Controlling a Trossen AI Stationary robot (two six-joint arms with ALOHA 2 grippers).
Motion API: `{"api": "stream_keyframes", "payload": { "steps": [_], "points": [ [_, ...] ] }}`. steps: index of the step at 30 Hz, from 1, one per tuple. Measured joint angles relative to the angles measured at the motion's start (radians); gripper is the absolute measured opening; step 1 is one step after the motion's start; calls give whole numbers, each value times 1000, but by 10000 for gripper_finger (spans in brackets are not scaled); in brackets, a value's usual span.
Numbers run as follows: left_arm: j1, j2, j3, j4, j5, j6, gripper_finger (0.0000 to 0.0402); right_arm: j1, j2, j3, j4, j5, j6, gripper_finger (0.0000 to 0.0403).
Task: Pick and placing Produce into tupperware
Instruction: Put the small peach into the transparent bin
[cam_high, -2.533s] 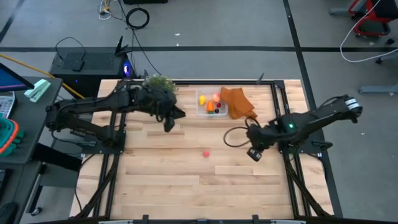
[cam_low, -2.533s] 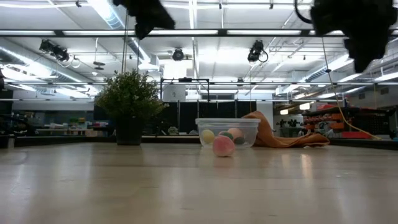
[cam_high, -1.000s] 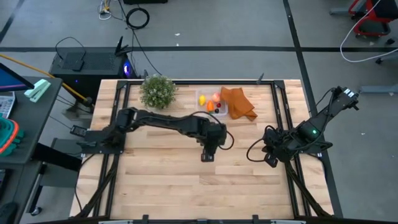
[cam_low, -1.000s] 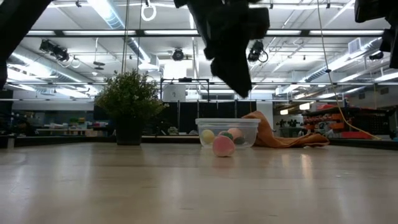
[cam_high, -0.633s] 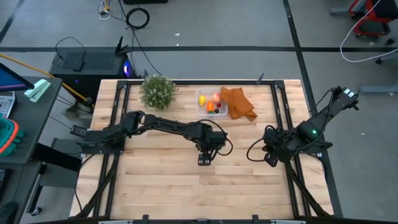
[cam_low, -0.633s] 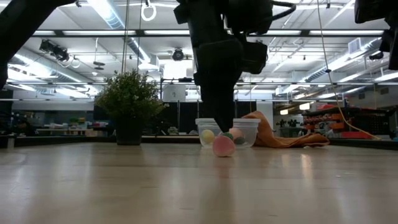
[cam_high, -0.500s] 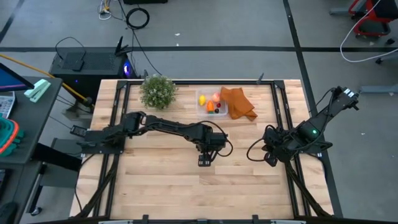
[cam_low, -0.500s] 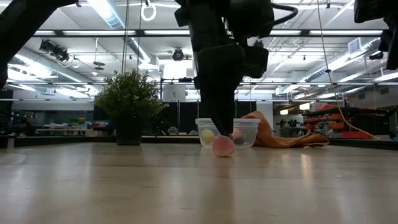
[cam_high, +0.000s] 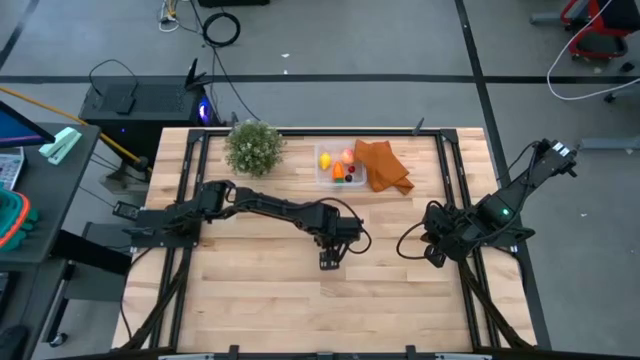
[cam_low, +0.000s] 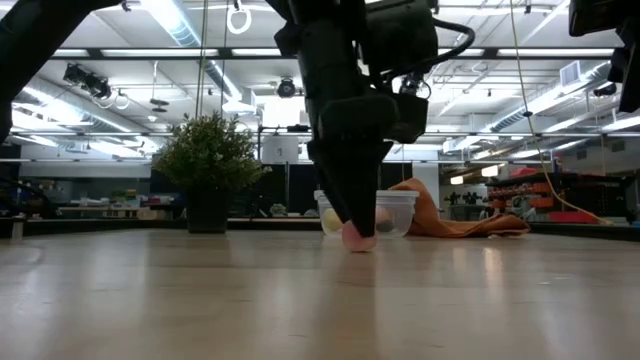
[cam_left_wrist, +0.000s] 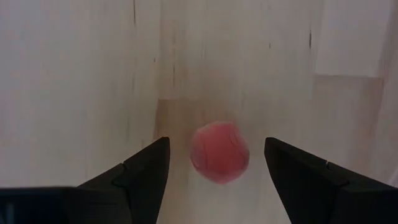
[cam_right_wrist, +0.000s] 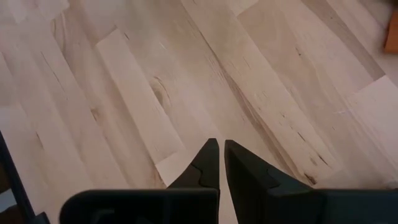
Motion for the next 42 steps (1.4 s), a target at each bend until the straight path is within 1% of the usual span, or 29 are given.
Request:
{"api": "stream_keyframes", "payload": {
  "steps": [7, 11, 16, 26, 35, 42],
  "points": [
    [-11, 0, -1, 41, 1, -2, 264, 0, 0, 0, 0, 1, 0, 0],
    [-17, 0, -1, 40, 1, -2, 259, 0, 0, 0, 0, 21, 0, 0],
    [-19, 0, -1, 41, 1, -2, 260, 0, 0, 0, 0, 22, 0, 0],
    [-15, -1, -1, 39, 1, 3, 247, 0, 0, 0, 0, 23, 1, 0],
    [-9, -1, -1, 38, 1, -2, 248, 0, 0, 0, 0, 26, 2, 0],
    [-5, 29, 0, 29, 6, 0, 249, 0, 0, 0, 0, 27, 3, 0]
  ]
}}
